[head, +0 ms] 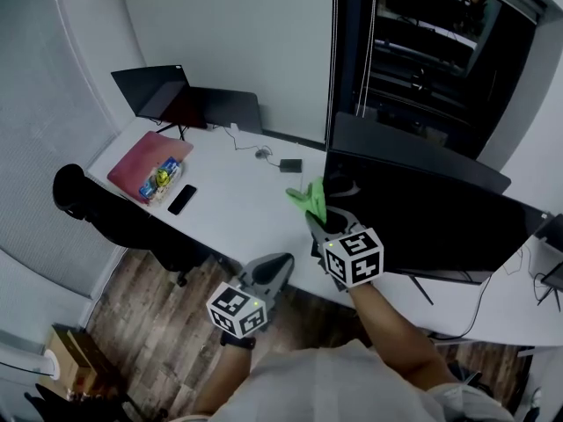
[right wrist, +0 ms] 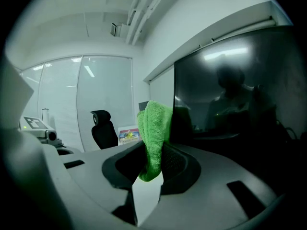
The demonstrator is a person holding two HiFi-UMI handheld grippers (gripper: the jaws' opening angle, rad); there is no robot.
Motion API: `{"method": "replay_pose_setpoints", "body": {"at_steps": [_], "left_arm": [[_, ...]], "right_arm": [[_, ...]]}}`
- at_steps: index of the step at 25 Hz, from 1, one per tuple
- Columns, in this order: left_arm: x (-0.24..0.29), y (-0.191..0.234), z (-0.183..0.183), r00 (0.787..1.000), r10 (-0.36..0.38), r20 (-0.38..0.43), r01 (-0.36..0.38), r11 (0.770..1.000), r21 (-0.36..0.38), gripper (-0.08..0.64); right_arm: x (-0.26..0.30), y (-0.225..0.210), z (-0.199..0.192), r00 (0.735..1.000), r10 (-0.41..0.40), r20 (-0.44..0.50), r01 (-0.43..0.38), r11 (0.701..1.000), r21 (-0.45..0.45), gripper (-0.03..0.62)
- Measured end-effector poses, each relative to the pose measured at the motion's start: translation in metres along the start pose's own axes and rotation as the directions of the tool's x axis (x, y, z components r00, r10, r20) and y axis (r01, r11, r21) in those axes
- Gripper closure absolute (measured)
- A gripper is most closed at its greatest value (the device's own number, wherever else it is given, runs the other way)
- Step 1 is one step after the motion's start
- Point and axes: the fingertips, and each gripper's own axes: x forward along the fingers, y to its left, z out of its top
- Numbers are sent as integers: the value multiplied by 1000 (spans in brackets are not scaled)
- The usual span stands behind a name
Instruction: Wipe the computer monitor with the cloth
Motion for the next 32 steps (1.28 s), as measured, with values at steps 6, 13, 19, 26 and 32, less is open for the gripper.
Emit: {"method": "replay_pose_setpoints", "body": {"at_steps": [6, 13, 19, 26, 32], "left_arm": [[-5, 4, -6, 1000, 11, -12, -11, 1000, -7, 534], [-9, 9, -10, 1000, 20, -21, -21, 1000, -16, 534], [-8, 12, -13, 999, 17, -30, -18, 1000, -18, 534], [-4, 16, -15, 999, 10, -36, -11, 1000, -20, 534], [-1, 20, -15, 999, 11, -40, -12, 1000, -22, 534]], "right_arm": [[4, 4, -30, 998, -1, -55, 1, 1000, 2, 522], [12, 7, -66, 991, -2, -130, 3, 1000, 6, 522], [16, 9, -96, 982, 4, -188, -2, 1000, 13, 522], [23, 12, -129, 965, 17, -262, -18, 1000, 2, 522], [26, 16, -152, 946, 35, -321, -41, 999, -10, 522]]}}
